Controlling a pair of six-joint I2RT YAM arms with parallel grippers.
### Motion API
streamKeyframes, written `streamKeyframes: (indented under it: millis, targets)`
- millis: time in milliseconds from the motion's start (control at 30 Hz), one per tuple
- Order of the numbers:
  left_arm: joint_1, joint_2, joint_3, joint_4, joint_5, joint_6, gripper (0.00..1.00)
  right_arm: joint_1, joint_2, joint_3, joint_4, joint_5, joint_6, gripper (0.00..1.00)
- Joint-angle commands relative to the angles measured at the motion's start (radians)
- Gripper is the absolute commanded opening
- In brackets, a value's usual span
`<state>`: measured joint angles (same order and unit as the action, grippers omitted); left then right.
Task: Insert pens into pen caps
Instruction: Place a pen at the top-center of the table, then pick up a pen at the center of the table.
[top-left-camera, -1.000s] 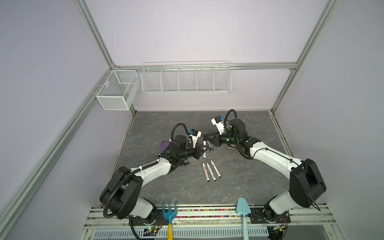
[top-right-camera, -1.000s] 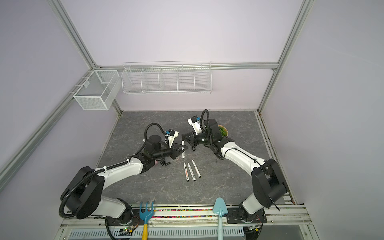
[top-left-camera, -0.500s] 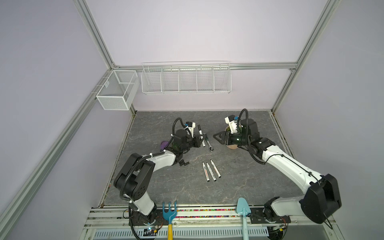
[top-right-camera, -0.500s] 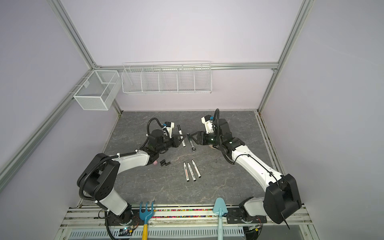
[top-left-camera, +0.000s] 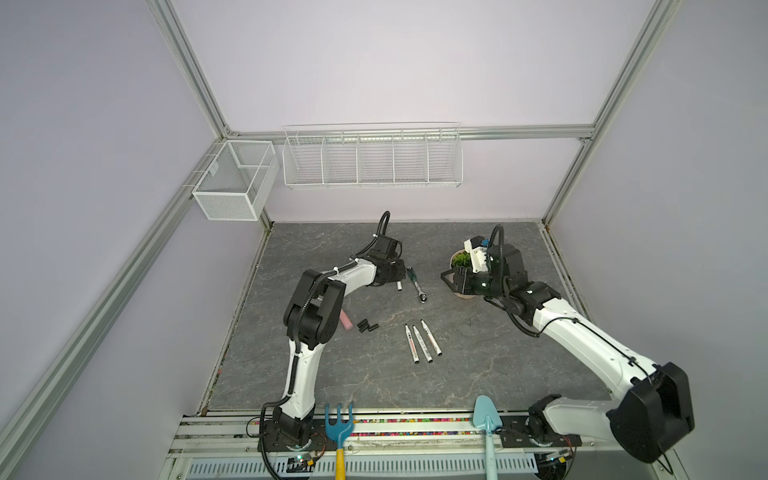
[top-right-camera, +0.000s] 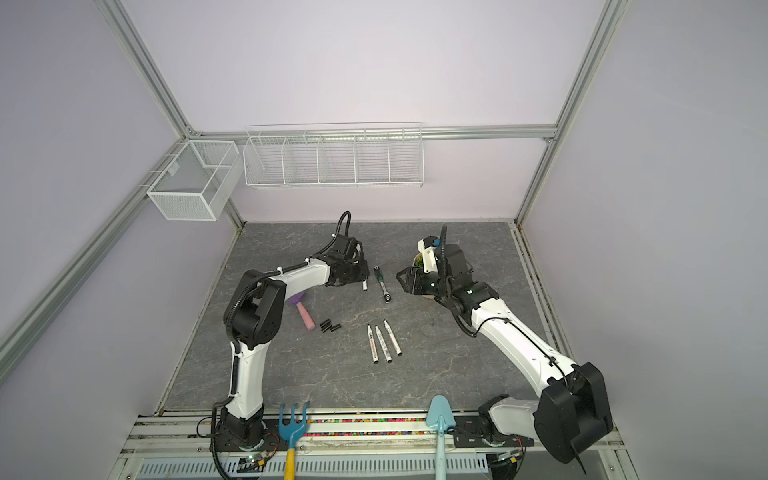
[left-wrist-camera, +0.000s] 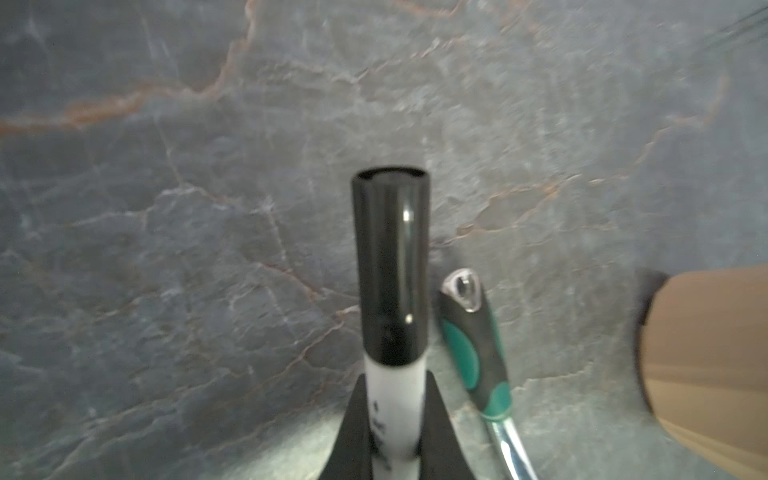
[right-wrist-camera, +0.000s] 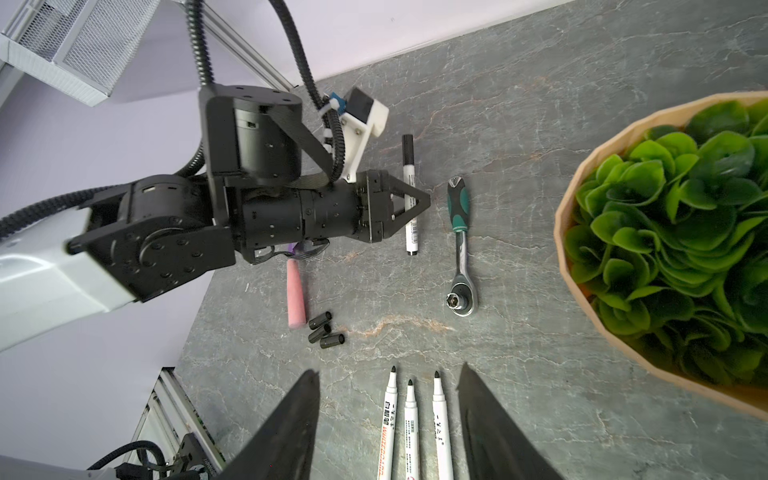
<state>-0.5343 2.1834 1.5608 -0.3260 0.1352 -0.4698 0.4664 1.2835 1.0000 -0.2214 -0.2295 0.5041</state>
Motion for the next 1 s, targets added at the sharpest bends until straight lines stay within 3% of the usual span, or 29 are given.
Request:
streamKeyframes:
  millis: [0, 200, 367, 600, 967]
  targets:
    - [0.001, 0.038, 0.063, -0.143, -0.034, 0.008, 0.07, -0.004, -0.031, -0.025, -0.018, 0.035, -0.013, 0.56]
    - [-0.001, 0.084, 0.111, -0.179, -0.028, -0.003, 0.31, -0.004, -0.031, -0.036, -0.021, 0.032, -0.018, 0.55]
    - [0.0, 0.072, 0.104, -0.167, -0.003, -0.018, 0.4, 0.019, -0.019, -0.073, -0.028, 0.013, -0.047, 0.55]
    - [0.002, -0.059, 0.055, -0.105, 0.034, -0.028, 0.56, 0.15, 0.065, -0.102, -0.108, 0.094, -0.126, 0.56]
    - [0.022, -0.456, -0.4, 0.154, -0.073, -0.109, 0.58, 0.318, 0.329, -0.017, -0.187, 0.265, -0.165, 0.51]
